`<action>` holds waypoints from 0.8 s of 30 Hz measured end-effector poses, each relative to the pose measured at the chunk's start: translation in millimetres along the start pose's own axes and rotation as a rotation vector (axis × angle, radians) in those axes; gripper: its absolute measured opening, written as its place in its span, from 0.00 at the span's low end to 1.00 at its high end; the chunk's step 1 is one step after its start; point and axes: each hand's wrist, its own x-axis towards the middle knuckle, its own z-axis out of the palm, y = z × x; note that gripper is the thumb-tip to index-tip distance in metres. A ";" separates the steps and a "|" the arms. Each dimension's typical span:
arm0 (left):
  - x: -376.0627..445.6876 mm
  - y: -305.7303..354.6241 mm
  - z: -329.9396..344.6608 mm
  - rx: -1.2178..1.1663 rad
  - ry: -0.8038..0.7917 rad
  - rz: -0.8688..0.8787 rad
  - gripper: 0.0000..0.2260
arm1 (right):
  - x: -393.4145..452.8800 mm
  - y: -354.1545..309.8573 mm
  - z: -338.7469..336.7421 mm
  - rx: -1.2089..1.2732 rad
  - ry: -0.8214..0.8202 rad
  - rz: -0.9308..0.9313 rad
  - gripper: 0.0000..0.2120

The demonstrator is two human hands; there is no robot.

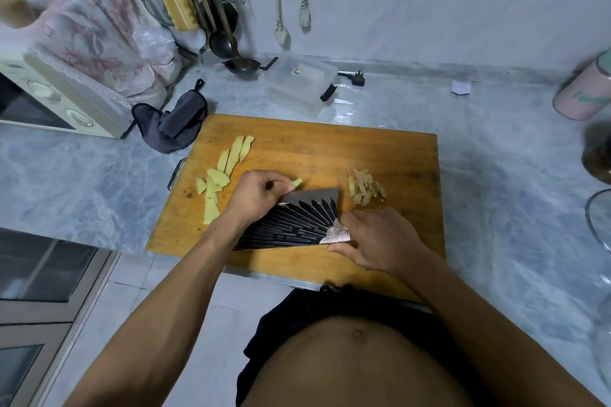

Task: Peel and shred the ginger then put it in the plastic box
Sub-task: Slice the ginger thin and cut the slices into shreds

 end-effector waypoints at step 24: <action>-3.1 0.7 -19.0 0.313 -0.088 0.055 0.04 | -5.3 -6.0 1.5 0.026 0.054 0.002 0.23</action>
